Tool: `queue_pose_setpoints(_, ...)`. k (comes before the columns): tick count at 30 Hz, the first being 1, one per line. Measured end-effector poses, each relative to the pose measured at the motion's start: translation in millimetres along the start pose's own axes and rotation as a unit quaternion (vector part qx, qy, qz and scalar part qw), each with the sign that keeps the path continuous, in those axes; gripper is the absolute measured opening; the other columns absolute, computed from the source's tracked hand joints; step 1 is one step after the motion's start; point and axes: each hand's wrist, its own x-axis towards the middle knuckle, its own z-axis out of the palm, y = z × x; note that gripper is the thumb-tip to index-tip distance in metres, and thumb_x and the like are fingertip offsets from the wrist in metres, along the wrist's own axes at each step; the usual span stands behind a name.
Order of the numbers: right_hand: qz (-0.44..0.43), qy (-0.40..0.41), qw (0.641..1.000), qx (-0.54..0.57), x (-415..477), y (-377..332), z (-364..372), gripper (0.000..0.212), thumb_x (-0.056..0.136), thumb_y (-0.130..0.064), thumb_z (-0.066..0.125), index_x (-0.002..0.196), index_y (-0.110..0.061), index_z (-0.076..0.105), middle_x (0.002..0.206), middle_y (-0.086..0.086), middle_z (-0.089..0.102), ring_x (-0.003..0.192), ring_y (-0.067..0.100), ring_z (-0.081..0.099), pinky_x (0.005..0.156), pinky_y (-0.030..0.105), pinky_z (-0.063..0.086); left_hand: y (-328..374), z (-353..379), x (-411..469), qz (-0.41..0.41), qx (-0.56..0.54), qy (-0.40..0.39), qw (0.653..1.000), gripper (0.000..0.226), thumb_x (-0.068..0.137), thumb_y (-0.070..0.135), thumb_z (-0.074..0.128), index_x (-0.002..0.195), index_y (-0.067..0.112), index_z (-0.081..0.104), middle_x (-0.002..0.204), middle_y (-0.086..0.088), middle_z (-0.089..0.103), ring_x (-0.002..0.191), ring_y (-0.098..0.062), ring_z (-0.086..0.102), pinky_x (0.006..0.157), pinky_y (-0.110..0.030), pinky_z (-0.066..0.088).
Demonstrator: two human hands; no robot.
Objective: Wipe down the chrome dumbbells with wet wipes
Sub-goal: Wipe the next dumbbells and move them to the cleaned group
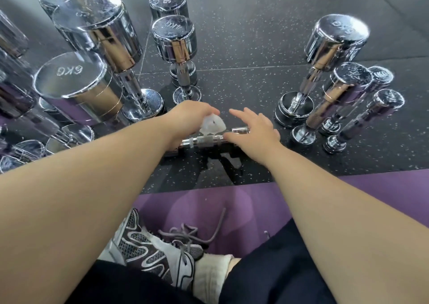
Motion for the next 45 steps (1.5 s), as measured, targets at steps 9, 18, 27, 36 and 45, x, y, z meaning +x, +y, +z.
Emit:
queue_pose_setpoints(9, -0.074, 0.064, 0.985, 0.140, -7, -30, -16, 0.025, 0.098, -0.023, 0.053, 0.111, -0.028, 0.074, 0.086, -0.012, 0.070, 0.070, 0.014, 0.056, 0.060, 0.015, 0.039, 6, -6, -2, -0.036, -0.083, -0.040, 0.995, 0.025, 0.091, 0.037, 0.065, 0.089, 0.013, 0.068, 0.081, -0.002, 0.063, 0.070, -0.014, 0.054, 0.068, -0.026, 0.041)
queue_pose_setpoints(18, 0.040, -0.052, 0.908, 0.415, -16, -45, -19, 0.037, 0.087, 0.013, 0.041, 0.097, -0.006, 0.072, 0.092, 0.009, 0.073, 0.087, 0.026, 0.068, 0.088, 0.040, 0.058, 11, -7, -16, 0.019, -0.205, -0.005, 0.979, 0.014, 0.093, 0.004, 0.061, 0.081, 0.011, 0.063, 0.061, 0.001, 0.059, 0.049, -0.005, 0.051, 0.043, -0.014, 0.040)
queue_pose_setpoints(27, 0.005, 0.102, 0.994, 0.046, -25, -34, -2, 0.016, 0.089, -0.012, 0.053, 0.093, -0.005, 0.067, 0.093, 0.019, 0.069, 0.079, 0.028, 0.061, 0.063, 0.032, 0.040, -29, -23, -20, 0.028, 0.192, 0.012, 0.981, 0.038, 0.085, -0.005, 0.055, 0.108, 0.021, 0.070, 0.112, -0.002, 0.067, 0.095, -0.015, 0.061, 0.082, -0.026, 0.050)
queue_pose_setpoints(36, -0.218, 0.023, 0.927, -0.303, -21, -44, 75, 0.049, 0.095, -0.019, 0.038, 0.144, -0.013, 0.037, 0.148, 0.006, 0.036, 0.138, 0.024, 0.034, 0.119, 0.044, 0.008, -70, -31, -6, 0.094, 0.434, 0.107, 0.889, 0.039, 0.090, 0.026, 0.066, 0.122, 0.013, 0.048, 0.120, -0.011, 0.057, 0.106, -0.030, 0.057, 0.084, -0.038, 0.045)
queue_pose_setpoints(45, -0.163, 0.018, 0.897, -0.411, 7, -18, 26, 0.054, 0.093, -0.007, 0.039, 0.144, -0.024, 0.041, 0.147, 0.002, 0.047, 0.150, 0.017, 0.014, 0.120, 0.049, -0.006, -73, -36, 5, 0.124, 0.674, 0.087, 0.723, 0.035, 0.085, 0.031, 0.066, 0.109, 0.018, 0.045, 0.114, -0.003, 0.061, 0.106, -0.025, 0.061, 0.089, -0.035, 0.041)
